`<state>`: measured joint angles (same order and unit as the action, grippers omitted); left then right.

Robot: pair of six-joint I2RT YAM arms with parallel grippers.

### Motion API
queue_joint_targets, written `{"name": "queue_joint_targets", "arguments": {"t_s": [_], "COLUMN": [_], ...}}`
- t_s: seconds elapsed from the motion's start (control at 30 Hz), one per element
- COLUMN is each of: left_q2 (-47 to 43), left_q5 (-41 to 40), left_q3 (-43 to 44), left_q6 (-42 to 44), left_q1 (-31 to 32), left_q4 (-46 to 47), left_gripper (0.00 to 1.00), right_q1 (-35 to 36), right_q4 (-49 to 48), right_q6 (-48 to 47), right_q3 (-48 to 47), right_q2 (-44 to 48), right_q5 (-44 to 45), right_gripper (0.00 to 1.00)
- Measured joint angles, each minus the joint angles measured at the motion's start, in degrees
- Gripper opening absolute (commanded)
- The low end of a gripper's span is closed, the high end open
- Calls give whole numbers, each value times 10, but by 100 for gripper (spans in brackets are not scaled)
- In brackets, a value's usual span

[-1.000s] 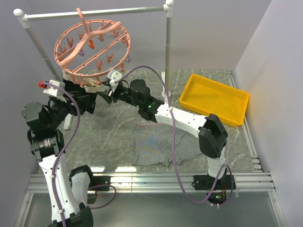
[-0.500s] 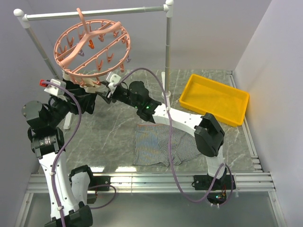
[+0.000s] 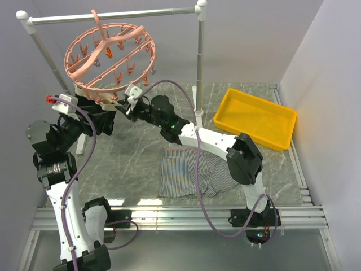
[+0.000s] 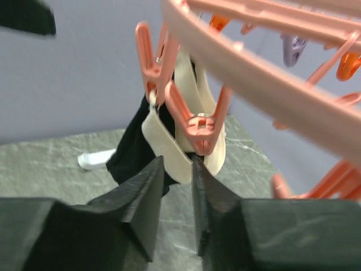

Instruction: Clip the underwear to the hanger

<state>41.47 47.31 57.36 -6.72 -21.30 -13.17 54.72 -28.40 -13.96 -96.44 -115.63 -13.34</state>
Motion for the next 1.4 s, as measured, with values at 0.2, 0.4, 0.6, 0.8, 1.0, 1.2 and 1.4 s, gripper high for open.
{"name": "queue_joint_targets", "arguments": {"t_s": [0.2,0.4,0.6,0.8,1.0,1.2,1.4], "left_q2": [4,21,38,50,84,109,108], "left_q5": [1,10,-6,-43,-103,-147,-172], "left_q3": [0,4,5,5,5,5,5], "left_q6": [0,1,2,9,17,22,26], "left_q1": [0,0,18,79,131,137,144], "left_q4": [0,0,1,24,52,56,61], "left_gripper": [62,64,65,65,63,57,54], "right_q1": [-8,-19,-21,-23,-31,-42,-45], "right_q4": [12,38,50,54,57,69,78], "right_q6": [28,45,45,45,45,40,36], "right_q3": [-10,-10,-9,-5,5,12,12], "right_q2": [0,0,7,26,38,40,40], "right_q5": [-27,-56,-69,-82,-101,-114,-131], "right_gripper": [17,14,15,22,29,39,45]}}
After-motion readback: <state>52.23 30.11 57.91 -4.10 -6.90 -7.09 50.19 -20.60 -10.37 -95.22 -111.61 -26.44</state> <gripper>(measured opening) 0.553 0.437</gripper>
